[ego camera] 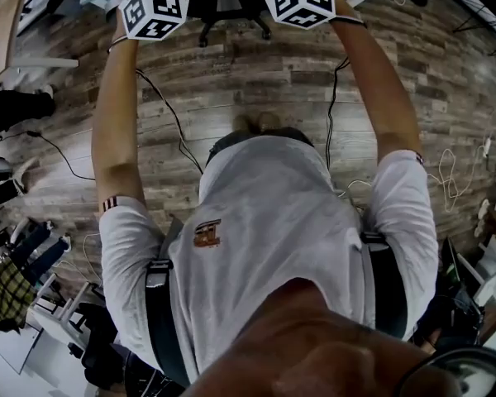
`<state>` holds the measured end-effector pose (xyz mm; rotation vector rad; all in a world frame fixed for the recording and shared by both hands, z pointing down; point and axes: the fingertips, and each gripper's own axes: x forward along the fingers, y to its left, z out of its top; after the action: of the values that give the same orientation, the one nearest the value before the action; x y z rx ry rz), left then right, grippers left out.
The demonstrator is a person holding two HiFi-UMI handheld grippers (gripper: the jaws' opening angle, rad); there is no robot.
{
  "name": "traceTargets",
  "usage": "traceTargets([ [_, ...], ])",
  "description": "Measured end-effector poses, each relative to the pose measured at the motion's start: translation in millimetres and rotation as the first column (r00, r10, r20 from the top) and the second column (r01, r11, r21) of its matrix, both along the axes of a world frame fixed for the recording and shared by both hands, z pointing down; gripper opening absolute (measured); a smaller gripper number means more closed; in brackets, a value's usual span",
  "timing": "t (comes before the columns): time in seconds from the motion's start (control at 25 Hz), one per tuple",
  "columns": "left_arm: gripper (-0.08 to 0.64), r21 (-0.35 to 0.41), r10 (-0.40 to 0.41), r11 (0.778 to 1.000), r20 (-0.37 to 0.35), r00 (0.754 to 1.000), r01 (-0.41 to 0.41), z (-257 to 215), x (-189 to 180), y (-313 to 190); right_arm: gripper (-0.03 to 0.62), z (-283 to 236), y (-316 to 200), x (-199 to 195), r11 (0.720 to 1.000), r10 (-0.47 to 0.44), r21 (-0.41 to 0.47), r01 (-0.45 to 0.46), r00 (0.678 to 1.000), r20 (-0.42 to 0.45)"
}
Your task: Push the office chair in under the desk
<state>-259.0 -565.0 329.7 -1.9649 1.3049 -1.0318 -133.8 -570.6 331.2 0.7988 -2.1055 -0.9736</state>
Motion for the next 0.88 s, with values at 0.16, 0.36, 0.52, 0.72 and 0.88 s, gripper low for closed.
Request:
traceTargets([
  [0.16,0.337,0.011,0.046,0.999,-0.24,0.97,-0.044,-26.2,26.0,37.2,0.254,-28.8,42.2,-3.8,0.995,-0.051,-0.077,0.068,0.978,0.203],
  [0.36,0.262,0.054,0.096,0.995,-0.497,0.862,-0.08,-59.3,48.1,80.6,0.171,-62.7,87.4,-6.1,0.978,-0.068,-0.149,0.147,0.898,0.435],
  [0.52,0.206,0.088,0.128,0.992,-0.633,0.764,-0.093,-81.1,64.3,113.1,0.124,-82.2,119.5,-2.5,0.959,-0.068,-0.187,0.212,0.815,0.575],
  [0.72,0.111,0.121,0.14,0.99,-0.727,0.673,-0.074,-92.4,75.7,140.2,0.066,-93.8,148.5,6.4,0.933,-0.062,-0.213,0.29,0.713,0.699],
  [0.88,0.055,0.135,0.142,0.989,-0.77,0.623,-0.058,-95.1,82.2,155.7,0.049,-96.6,164.7,11.4,0.897,-0.052,-0.242,0.37,0.631,0.774],
])
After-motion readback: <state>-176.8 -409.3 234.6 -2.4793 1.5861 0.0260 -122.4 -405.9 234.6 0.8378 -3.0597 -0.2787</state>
